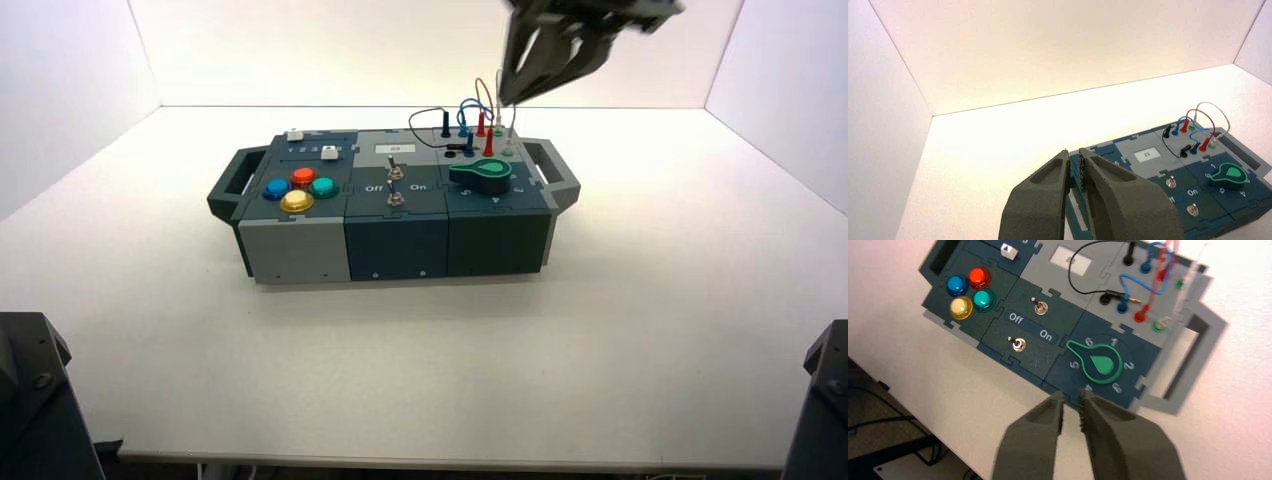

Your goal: Pull the blue wire.

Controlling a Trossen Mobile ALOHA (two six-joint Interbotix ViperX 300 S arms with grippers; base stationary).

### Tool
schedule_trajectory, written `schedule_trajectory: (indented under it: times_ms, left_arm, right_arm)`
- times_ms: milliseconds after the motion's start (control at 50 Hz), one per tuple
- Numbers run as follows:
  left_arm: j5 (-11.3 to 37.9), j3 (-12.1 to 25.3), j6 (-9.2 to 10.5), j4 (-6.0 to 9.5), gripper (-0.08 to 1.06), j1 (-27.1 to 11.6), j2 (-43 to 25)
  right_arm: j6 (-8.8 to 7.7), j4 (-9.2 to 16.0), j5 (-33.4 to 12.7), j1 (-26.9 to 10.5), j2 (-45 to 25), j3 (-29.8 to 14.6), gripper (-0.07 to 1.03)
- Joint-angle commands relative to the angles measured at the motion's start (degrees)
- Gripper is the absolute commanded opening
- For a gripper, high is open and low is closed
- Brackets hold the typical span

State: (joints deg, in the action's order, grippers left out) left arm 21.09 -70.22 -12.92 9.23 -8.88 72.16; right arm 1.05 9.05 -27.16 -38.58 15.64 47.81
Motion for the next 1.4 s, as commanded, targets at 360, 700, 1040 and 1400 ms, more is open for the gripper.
schedule_trajectory:
  times_ms: [360, 700, 1040, 1400]
  left_arm:
    - [-0.53, 0.97, 0.18, 0.26, 0.11, -0.35, -0.7]
    - [-0.53, 0.97, 0.18, 0.26, 0.11, -0.53, -0.62]
    - [-0.53, 0.97, 0.18, 0.26, 0.11, -0.7, -0.62]
    - [-0.53, 0.97, 0.18, 0.35, 0.11, -0.7, -0.62]
  right_arm:
    - [-0.09, -0.18, 0.35, -0.09, -11.07, -8.35, 0.29]
    - [-0.18, -1.23, 0.79, 1.05, -18.11, -13.1, 0.31]
    - [0.09, -1.23, 1.05, 5.89, -21.36, -15.38, 0.32]
    - [0.0, -1.41, 1.05, 6.15, -23.64, -18.02, 0.32]
